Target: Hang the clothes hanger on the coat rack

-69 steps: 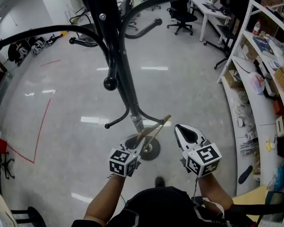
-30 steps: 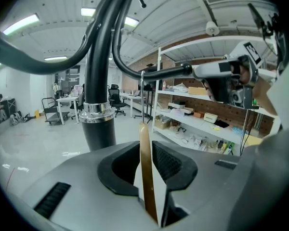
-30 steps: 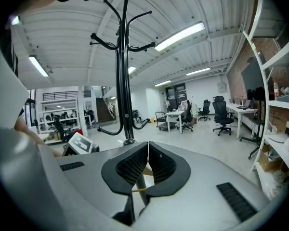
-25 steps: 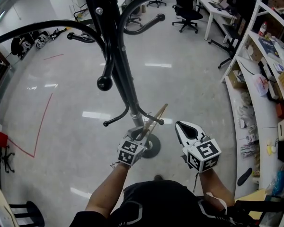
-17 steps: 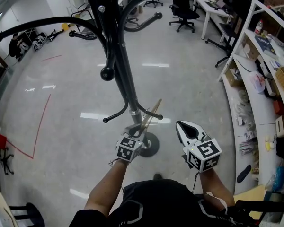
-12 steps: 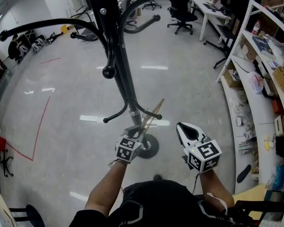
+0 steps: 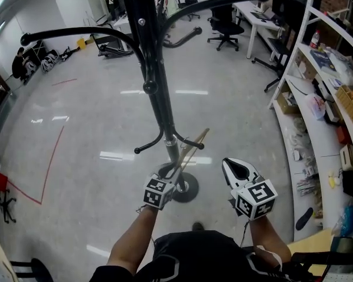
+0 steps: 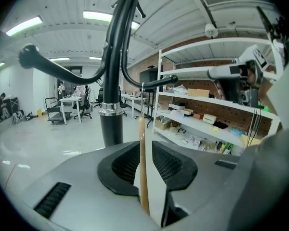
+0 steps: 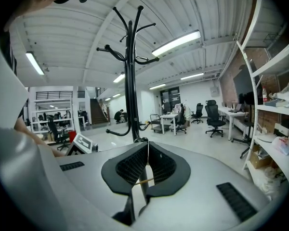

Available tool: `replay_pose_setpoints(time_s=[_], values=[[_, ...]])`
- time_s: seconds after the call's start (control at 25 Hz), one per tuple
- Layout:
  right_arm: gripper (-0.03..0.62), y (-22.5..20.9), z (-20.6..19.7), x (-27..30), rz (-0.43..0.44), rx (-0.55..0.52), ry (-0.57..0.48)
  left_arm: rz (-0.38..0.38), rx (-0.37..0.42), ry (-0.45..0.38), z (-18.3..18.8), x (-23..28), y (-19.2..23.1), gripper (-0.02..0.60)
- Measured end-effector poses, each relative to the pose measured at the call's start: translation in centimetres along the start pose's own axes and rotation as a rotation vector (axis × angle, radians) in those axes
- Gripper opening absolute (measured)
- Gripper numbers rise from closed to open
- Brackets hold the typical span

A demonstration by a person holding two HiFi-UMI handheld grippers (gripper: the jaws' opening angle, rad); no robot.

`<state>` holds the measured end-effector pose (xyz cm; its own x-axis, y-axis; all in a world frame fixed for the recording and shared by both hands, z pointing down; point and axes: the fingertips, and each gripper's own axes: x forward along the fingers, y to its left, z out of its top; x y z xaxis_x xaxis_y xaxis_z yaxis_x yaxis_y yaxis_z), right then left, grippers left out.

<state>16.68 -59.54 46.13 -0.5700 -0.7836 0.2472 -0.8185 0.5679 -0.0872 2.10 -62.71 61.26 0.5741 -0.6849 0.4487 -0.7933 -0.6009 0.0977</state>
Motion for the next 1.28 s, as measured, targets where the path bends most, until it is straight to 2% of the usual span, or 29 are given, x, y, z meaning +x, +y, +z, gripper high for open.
replay_pose_setpoints(time_s=[0.16,0.52,0.56,0.6,0.68,0.8,1.0,1.12,1.28], values=[[0.008,1.4,1.5,-0.7,-0.005,0.003,-0.042,0.009,-0.053,-0.106,1.8,-4.8,0.0,0.057],[0.008,8.3,4.0,-3.0,0.010,-0.026,-0.116,0.031,-0.079,-0.336,5.5,-17.7,-0.5,0.055],[0.008,9.2,4.1,-3.4,0.009,-0.027,-0.121,0.033,-0.082,-0.351,5.5,-19.1,-0.7,0.036],[0.008,10.0,4.1,-3.8,0.005,-0.025,-0.124,0.041,-0.088,-0.362,5.4,-20.5,-0.7,0.009],[0.008,11.7,3.9,-4.7,-0.009,-0.017,-0.129,0.058,-0.112,-0.372,4.9,-22.9,-0.5,0.003],[0.008,14.7,3.3,-6.2,-0.027,-0.019,-0.135,0.038,-0.147,-0.404,3.6,-26.9,-0.5,0.002],[0.008,18.9,2.4,-9.6,-0.056,-0.037,-0.119,0.012,-0.097,-0.449,2.6,-32.7,-1.6,0.000],[0.008,20.6,1.2,-11.9,-0.069,-0.031,-0.109,0.024,-0.046,-0.460,1.9,-36.0,-2.3,0.000],[0.008,23.3,-0.2,-13.2,-0.072,-0.021,-0.088,0.016,-0.071,-0.442,0.0,-39.5,-3.3,0.000]])
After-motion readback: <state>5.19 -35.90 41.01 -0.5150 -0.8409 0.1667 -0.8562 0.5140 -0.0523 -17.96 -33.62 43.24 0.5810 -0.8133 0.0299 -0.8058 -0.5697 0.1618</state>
